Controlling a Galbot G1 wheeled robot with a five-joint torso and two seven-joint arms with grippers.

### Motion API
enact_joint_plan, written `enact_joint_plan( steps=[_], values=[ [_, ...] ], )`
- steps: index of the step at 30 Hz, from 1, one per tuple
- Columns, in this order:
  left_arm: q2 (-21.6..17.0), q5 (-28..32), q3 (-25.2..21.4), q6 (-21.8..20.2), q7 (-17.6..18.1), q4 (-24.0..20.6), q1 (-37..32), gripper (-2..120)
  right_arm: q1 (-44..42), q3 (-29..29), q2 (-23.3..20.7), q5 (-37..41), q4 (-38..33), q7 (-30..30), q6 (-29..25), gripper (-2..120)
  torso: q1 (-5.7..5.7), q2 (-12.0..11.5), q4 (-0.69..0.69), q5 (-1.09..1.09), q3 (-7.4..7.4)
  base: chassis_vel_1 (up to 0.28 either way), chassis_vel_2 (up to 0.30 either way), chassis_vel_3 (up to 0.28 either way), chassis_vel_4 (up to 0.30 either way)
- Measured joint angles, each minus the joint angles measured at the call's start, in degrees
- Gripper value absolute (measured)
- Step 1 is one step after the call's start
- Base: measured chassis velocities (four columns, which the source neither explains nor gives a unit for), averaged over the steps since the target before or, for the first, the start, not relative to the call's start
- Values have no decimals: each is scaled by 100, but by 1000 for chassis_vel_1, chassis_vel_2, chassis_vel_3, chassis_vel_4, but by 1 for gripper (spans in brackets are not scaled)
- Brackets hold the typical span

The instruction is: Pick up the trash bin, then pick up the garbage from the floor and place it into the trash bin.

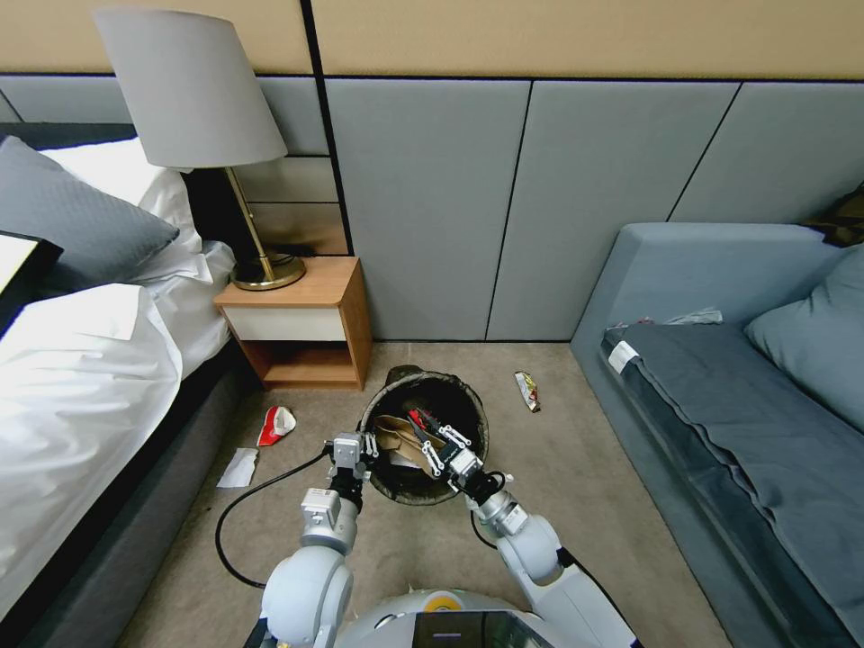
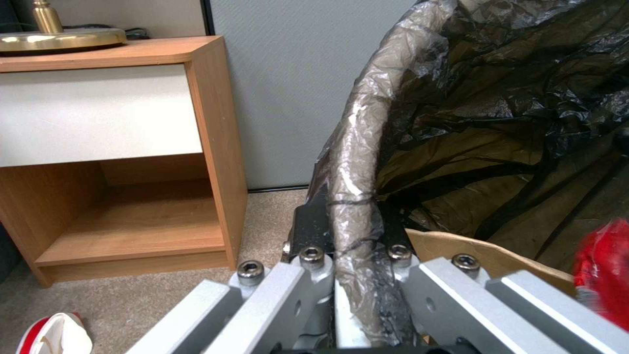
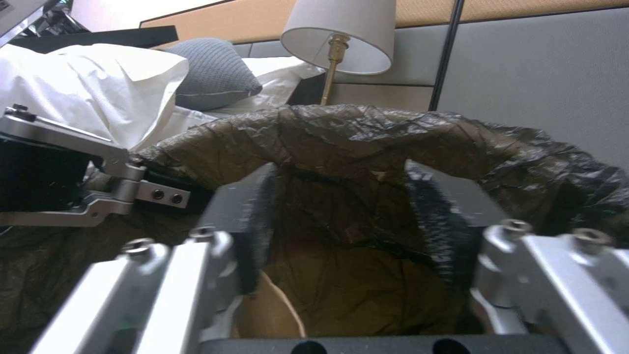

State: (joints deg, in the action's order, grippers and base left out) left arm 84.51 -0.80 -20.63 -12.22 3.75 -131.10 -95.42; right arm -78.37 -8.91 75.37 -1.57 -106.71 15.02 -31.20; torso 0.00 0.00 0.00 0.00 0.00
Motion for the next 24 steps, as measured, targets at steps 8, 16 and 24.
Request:
enact_joint_plan(
  steps=[8, 16, 24],
  values=[
    [3, 4, 12, 0, 0, -9, 3, 0, -21, -33, -5, 29, -33, -39, 32, 91, 0, 0, 0, 0, 0, 0, 0, 0, 0],
    [6, 7, -7, 0, 0, -25, 5, 0, -15, -37, 10, 31, -35, -56, 33, 109, 0, 0, 0, 0, 0, 0, 0, 0, 0],
    [28, 10, -50, 0, 2, -25, 2, 0, -211, -290, 101, -105, -471, -257, 3, 114, 0, 0, 0, 0, 0, 0, 0, 0, 0]
  ],
)
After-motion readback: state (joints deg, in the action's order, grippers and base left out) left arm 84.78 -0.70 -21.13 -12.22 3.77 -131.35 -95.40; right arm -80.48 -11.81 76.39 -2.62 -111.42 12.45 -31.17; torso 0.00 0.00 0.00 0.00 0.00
